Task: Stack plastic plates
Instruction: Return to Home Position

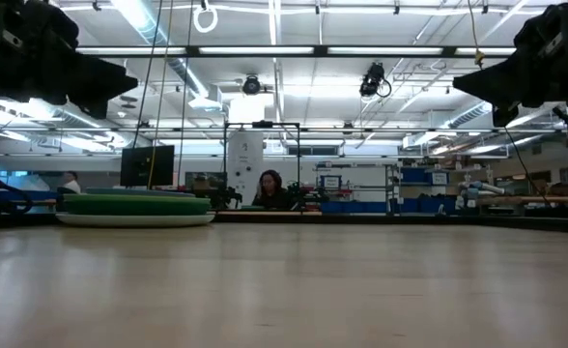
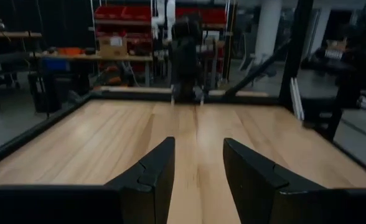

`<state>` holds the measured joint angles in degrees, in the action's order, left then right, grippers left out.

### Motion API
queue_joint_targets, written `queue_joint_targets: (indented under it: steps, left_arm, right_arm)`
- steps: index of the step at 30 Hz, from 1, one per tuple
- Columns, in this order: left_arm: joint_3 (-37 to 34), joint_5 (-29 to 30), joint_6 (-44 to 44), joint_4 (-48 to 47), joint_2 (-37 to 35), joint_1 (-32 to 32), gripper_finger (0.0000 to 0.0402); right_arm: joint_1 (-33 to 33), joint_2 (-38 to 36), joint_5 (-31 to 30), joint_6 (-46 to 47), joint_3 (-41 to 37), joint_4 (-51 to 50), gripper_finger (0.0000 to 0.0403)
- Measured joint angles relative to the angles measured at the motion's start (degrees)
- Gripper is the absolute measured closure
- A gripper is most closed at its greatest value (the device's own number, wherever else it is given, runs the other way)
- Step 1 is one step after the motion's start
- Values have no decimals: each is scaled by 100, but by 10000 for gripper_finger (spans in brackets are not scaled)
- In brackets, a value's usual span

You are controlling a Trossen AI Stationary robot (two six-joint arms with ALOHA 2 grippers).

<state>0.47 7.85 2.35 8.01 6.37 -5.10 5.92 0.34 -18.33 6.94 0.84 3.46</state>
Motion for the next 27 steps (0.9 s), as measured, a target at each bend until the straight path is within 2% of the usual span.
queue_joint_targets:
  steps: [5,11,14,18,20,24,27]
  left_arm:
    - [0,-2,-5,-39,-1,0,260]
    - [-2,-169,171,261,-4,0,269]
    - [-2,-168,471,296,-4,-2,298]
    - [-4,-192,724,262,-2,0,367]
    - [-4,-350,521,183,-2,0,391]
    - [-4,-1068,-583,-256,0,0,390]
    - [-4,-1204,-1031,-488,0,-4,389]
  right_arm:
    - [9,-9,300,126,-1,106,395]
    - [-143,6,57,-291,-50,20,395]
    - [-200,9,526,-295,-50,-41,395]
    - [-193,11,1173,-208,-50,-65,393]
    - [-193,13,1246,5,-50,-66,390]
    - [-193,13,1222,393,-50,-61,383]
    - [-193,13,1220,495,-50,-54,381]
